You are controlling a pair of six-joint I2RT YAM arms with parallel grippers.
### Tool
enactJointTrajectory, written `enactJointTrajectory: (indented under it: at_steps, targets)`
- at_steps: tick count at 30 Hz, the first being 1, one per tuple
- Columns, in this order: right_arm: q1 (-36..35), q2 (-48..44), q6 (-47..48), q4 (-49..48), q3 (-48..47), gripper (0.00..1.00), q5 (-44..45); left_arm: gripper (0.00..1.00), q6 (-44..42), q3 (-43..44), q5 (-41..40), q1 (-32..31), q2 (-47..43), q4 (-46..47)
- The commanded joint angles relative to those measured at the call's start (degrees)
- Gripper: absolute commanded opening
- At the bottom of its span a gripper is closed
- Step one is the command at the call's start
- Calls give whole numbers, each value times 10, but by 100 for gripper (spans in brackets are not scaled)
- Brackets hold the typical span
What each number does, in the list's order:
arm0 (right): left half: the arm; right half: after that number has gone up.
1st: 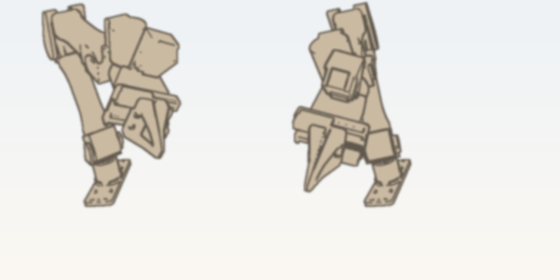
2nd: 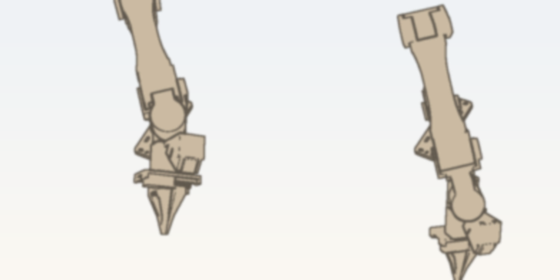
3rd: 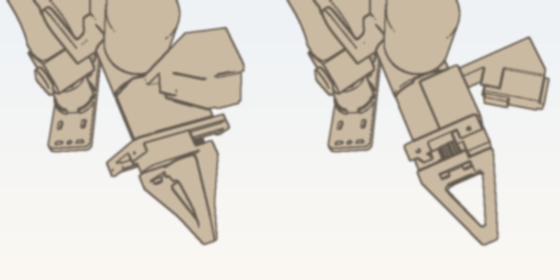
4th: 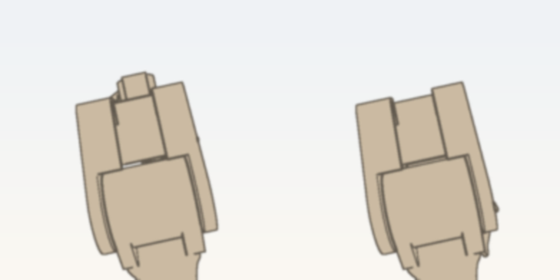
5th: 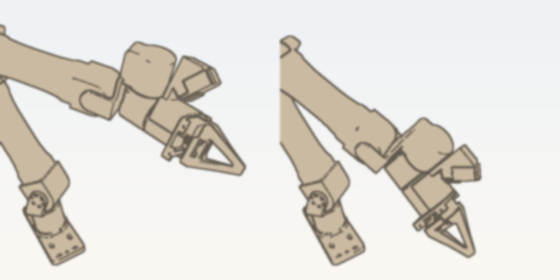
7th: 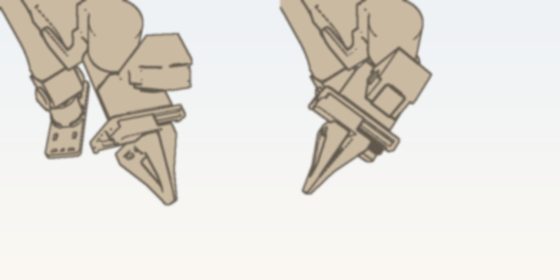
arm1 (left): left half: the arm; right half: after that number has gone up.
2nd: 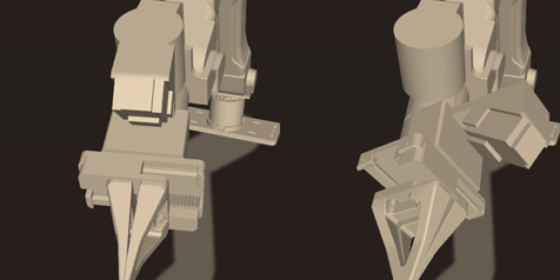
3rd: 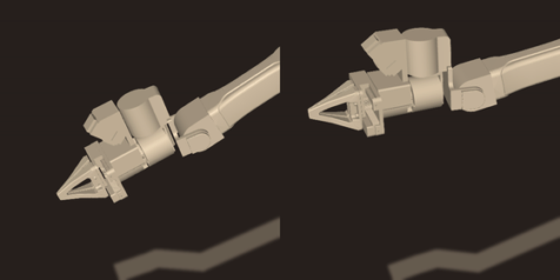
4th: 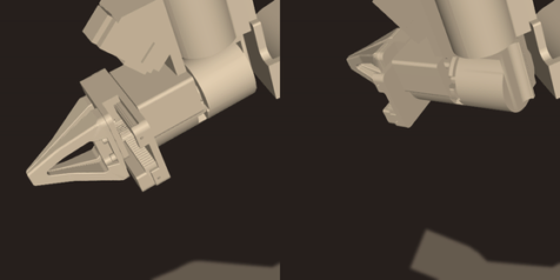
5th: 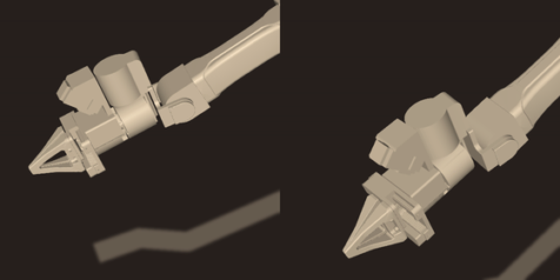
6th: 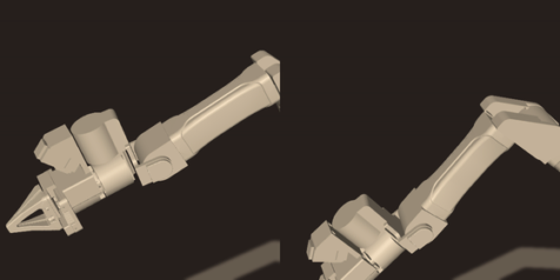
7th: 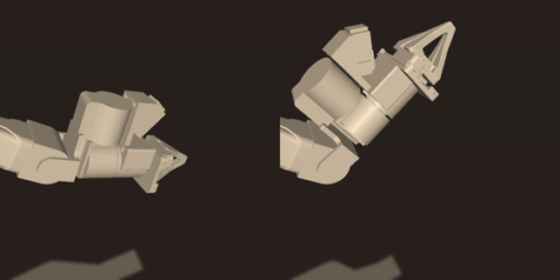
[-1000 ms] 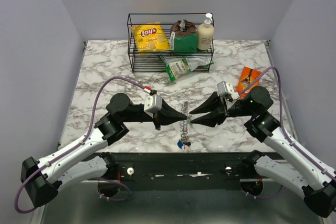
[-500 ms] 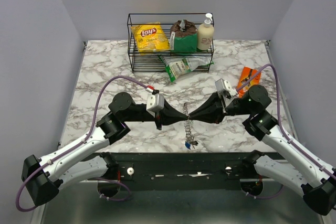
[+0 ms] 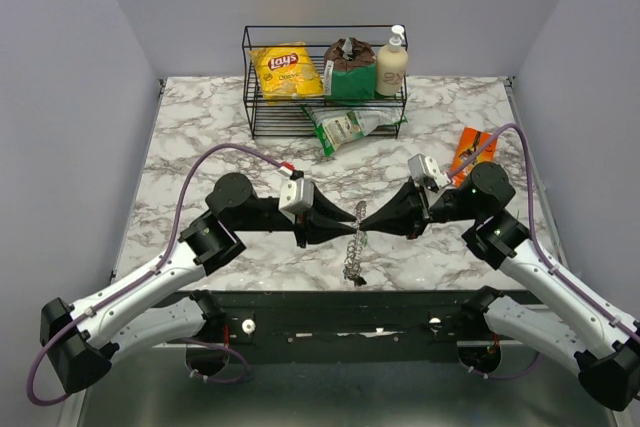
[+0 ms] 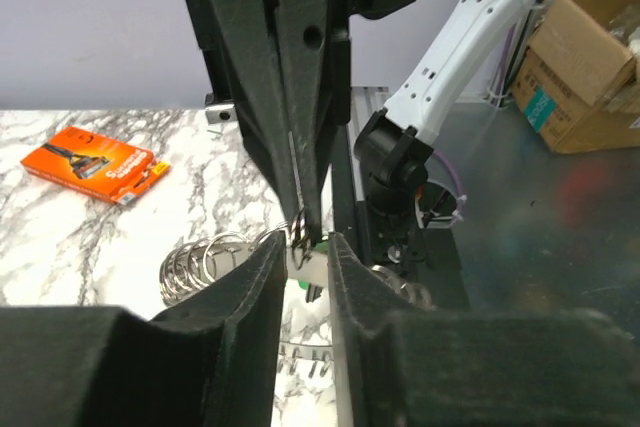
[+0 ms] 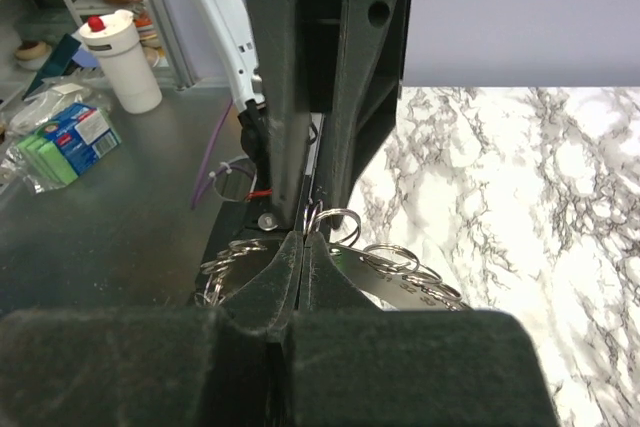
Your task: Put the keys on the keyring
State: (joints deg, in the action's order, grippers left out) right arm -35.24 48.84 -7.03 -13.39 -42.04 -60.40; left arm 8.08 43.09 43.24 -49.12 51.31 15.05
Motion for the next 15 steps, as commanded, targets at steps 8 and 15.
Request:
enactJointTrajectory:
  at_steps: [8,15]
  targets:
    - [0,-1,40,59,-25,1,29,55,-121,125,-22,-2,-9,-238]
    - [1,14,82,117,-42,1,54,55,-207,265,-43,-2,68,-436]
